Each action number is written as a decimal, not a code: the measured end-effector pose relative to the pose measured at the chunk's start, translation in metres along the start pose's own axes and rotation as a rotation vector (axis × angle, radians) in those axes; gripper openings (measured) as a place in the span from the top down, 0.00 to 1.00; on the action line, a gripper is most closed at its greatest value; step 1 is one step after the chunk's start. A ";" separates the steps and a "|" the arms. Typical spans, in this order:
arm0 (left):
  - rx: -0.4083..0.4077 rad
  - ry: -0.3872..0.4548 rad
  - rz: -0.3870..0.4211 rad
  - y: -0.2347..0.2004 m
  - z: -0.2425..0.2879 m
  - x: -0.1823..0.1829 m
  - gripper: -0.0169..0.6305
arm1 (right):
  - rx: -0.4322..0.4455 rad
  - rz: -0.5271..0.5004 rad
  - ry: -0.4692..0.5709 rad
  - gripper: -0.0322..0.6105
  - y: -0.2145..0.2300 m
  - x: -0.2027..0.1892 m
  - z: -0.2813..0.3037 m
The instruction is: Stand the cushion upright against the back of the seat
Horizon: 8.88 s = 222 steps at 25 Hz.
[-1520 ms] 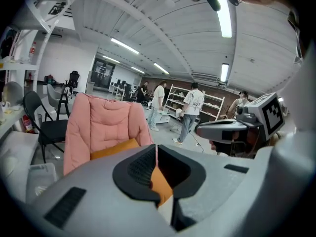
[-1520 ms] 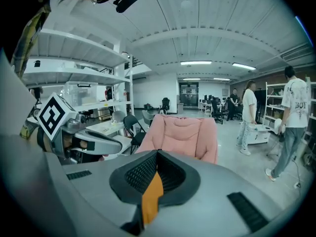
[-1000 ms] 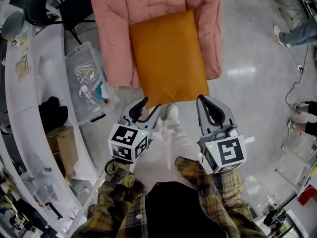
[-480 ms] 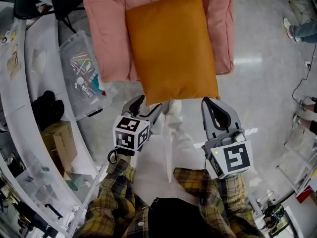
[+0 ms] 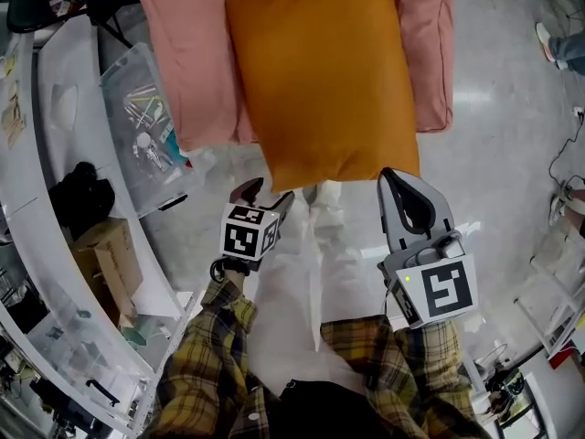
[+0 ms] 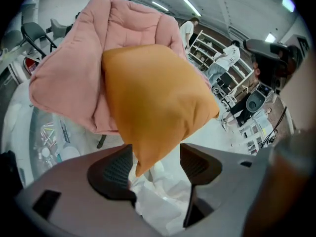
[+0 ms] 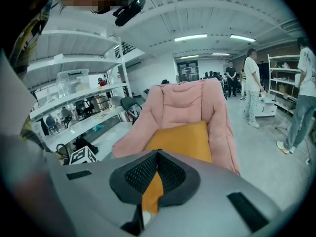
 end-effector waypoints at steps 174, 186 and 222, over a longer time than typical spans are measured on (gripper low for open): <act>-0.034 0.889 0.064 0.143 -0.343 0.275 0.97 | 0.106 -0.204 0.400 0.92 -0.020 0.200 -0.118; -0.060 0.829 0.161 0.201 -0.341 0.189 0.97 | 0.116 -0.176 0.384 0.92 -0.046 0.174 -0.146; -0.096 0.802 0.248 0.193 -0.345 0.199 0.97 | 0.103 -0.189 0.348 0.92 -0.062 0.184 -0.133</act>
Point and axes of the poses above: the fingertips, and each gripper's own axes: z forward along the fingers, y to its right, x out of its top, the point moved 9 cm from there along -z, backward along the fingers, and after that the axes turned 1 degree about -y, right-handed, at the moved point
